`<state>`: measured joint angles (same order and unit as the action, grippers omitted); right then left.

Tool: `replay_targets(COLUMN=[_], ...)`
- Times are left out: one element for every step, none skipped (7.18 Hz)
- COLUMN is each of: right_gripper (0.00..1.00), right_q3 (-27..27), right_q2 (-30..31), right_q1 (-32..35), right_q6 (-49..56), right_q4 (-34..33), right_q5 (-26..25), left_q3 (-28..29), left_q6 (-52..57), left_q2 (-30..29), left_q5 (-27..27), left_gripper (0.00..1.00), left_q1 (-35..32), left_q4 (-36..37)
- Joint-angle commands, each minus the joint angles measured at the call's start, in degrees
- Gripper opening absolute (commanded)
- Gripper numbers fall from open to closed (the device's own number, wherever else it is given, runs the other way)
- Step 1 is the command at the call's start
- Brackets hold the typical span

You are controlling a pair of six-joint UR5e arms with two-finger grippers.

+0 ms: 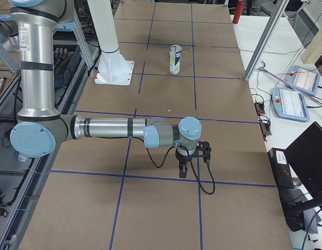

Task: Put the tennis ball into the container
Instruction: 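Move the left gripper in toward the loose tennis ball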

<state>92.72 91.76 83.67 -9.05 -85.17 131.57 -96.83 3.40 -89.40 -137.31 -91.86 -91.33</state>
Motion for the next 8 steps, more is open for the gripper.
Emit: replay_targets(right_gripper=[1.0, 1.0, 1.0, 1.0, 1.0, 1.0, 1.0, 1.0], right_q3=[0.0, 0.0, 0.0, 0.0, 0.0, 0.0, 0.0, 0.0], right_q2=[0.0, 0.0, 0.0, 0.08, 0.0, 0.0, 0.0, 0.0], right_q1=[0.0, 0.0, 0.0, 0.0, 0.0, 0.0, 0.0, 0.0], right_q6=[0.0, 0.0, 0.0, 0.0, 0.0, 0.0, 0.0, 0.0], right_q4=[0.0, 0.0, 0.0, 0.0, 0.0, 0.0, 0.0, 0.0], right_q5=[0.0, 0.0, 0.0, 0.0, 0.0, 0.0, 0.0, 0.0], left_q3=[-2.56, -4.32, -5.29, -6.87, -8.62, -8.55, -8.38, -8.29], left_q6=[-10.78, -22.97, -37.27, -50.73, -61.48, -72.98, -80.67, -81.27], left_q2=[-0.16, -0.43, -0.95, -2.09, -6.27, -10.32, -15.75, -20.94], left_q5=[-2.67, -2.7, -2.52, -2.0, 3.05, 8.41, 11.34, 17.54], left_gripper=[1.0, 1.0, 1.0, 1.0, 1.0, 1.0, 1.0, 1.0], left_q1=[6.9, 13.66, 18.34, 24.3, 30.62, 38.0, 43.29, 45.17], left_q4=[-9.35, -16.09, -24.07, -27.81, -27.58, -26.97, -21.05, -12.99])
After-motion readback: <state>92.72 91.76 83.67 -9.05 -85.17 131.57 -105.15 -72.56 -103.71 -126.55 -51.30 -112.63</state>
